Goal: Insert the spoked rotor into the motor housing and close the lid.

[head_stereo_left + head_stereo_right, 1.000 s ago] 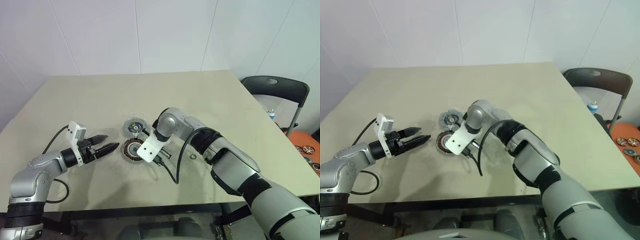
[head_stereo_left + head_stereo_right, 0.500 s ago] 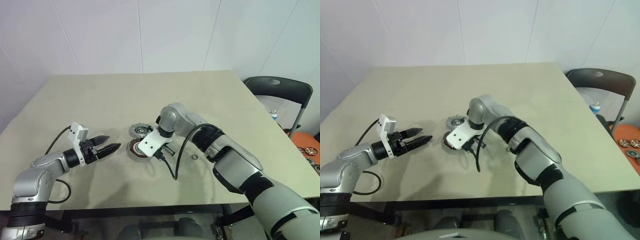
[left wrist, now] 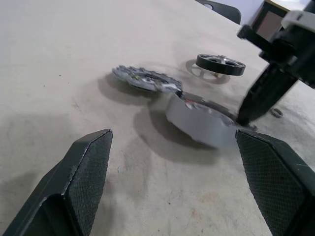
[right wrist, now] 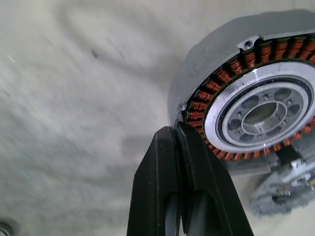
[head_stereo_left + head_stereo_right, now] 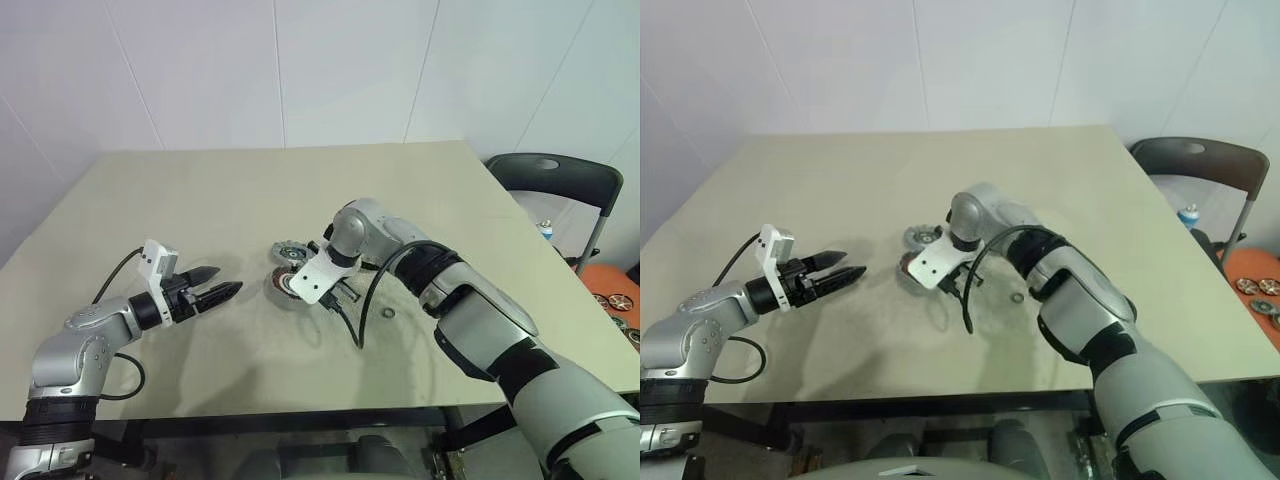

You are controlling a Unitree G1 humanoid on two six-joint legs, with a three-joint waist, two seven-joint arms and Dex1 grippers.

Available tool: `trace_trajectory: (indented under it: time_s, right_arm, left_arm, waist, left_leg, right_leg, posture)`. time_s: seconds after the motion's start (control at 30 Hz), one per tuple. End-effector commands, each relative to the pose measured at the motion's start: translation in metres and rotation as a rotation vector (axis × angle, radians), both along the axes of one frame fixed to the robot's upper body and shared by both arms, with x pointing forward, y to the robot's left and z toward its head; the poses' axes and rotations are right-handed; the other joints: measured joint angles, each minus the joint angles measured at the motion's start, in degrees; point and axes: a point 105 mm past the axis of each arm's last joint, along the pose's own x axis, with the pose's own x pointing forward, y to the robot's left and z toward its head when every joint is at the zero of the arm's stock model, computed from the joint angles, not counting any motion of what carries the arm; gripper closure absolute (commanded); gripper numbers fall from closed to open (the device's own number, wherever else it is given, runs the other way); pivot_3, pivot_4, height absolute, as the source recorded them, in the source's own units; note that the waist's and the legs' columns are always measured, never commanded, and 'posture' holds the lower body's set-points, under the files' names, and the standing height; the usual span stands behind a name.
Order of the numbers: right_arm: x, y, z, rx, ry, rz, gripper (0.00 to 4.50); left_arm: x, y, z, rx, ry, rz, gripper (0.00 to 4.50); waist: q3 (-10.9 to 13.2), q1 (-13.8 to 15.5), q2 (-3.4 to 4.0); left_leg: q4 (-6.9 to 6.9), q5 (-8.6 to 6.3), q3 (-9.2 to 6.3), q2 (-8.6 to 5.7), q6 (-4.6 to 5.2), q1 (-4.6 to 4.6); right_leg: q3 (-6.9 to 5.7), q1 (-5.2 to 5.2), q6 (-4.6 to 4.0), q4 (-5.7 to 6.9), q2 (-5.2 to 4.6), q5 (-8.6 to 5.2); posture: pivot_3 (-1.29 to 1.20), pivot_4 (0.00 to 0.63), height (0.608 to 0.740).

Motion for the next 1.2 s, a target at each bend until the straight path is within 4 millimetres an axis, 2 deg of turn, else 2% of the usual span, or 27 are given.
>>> trace_trajectory:
  time_s: [0.03, 0.37, 0.57, 1.2]
  right_arm:
    - [0.014, -0.003, 0.015, -0.022, -0.101, 0.001, 4.48]
    - [0.012, -0.004, 0.012, -0.032, -0.084, 0.021, 4.48]
    - [-0.012, 0.001, 0.015, -0.015, 0.025, 0.087, 4.48]
    - [-0.029, 0.005, 0.015, -0.028, 0.11, 0.081, 4.48]
  left_arm:
    - [0.003, -0.001, 0.01, 0.012, -0.045, -0.01, 0.24]
    - [0.002, -0.002, 0.008, 0.008, -0.042, -0.007, 0.24]
    - [0.003, -0.001, 0.007, 0.013, -0.041, -0.004, 0.24]
    - [0.002, 0.001, 0.007, 0.018, -0.041, 0.004, 0.24]
  waist:
    - [0.0, -0.01, 0.0]
    - [0.0, -0.01, 0.01]
    - [0.0, -0.05, 0.01]
    - [0.0, -0.04, 0.0]
  left_leg:
    - [-0.01, 0.0, 0.0, 0.0, 0.0, -0.01]
    - [-0.08, 0.0, 0.0, 0.0, 0.0, -0.04]
    - [-0.08, -0.01, -0.03, 0.0, 0.01, -0.06]
    - [-0.08, -0.01, -0.03, 0.0, 0.01, -0.05]
  right_leg:
    - [0.0, -0.01, 0.0, 0.0, 0.0, 0.0]
    - [0.0, -0.07, 0.0, -0.02, -0.01, 0.0]
    - [-0.01, -0.06, 0.01, -0.04, -0.01, 0.0]
    - [-0.01, -0.09, 0.01, -0.02, 0.0, 0.0]
  posture:
    - [0.0, 0.0, 0.74]
    - [0.0, 0.0, 0.74]
    - [0.0, 0.0, 0.74]
    - [0.0, 0.0, 0.74]
